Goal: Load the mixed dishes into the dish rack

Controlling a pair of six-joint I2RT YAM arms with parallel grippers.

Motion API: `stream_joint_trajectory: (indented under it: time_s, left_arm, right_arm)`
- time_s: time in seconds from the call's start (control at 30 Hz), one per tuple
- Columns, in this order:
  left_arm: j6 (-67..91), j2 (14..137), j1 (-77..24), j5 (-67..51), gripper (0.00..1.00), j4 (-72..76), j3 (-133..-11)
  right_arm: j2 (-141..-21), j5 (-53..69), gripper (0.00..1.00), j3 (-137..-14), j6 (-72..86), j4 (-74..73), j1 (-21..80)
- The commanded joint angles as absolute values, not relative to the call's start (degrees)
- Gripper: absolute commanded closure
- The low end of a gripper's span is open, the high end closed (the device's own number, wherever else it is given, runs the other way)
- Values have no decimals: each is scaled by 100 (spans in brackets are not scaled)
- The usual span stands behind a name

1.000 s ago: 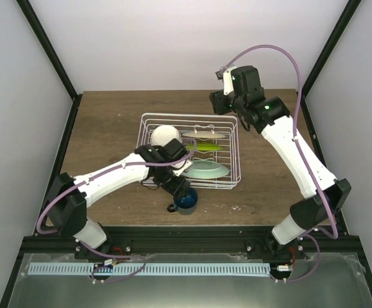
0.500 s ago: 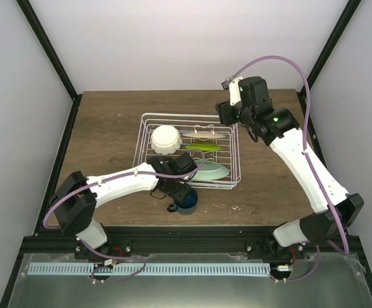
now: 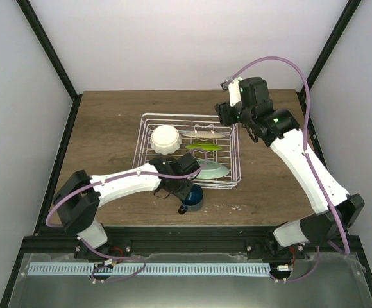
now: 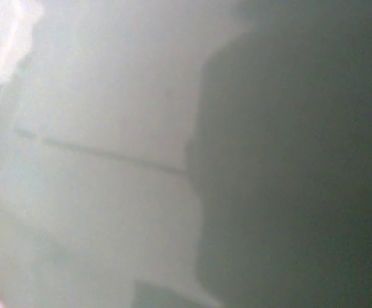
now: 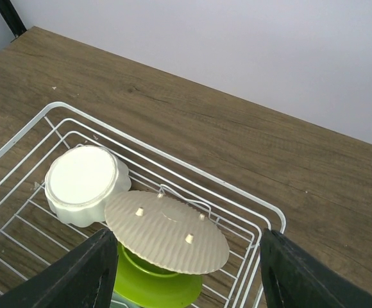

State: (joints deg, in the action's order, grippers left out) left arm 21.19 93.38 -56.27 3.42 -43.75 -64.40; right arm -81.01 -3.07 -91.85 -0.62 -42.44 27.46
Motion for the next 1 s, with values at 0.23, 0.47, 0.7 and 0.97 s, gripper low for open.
stream_joint_trajectory:
  time_s: [0.23,0.47,0.7,0.97]
  left_arm:
    - [2092,8852,-5651,475,100,-4864,-6517]
    - [1994,8020,-5650,83,100,-5435,-6513]
    - [1948,7205,-5467,-132,100,-5396,-6564]
    - [1966,6258,-4351,27,100,-4731,-6596]
  right_arm:
    - [-8108,-280,38,-9215,-87,-4113,2707]
    - [-8303,-174,38,-9300,-60,-4057,2707]
    - [-8661,489,37,-9631,254,-4224,2688]
    - [-8854,3084,37,-9335,1509,-3761,1709]
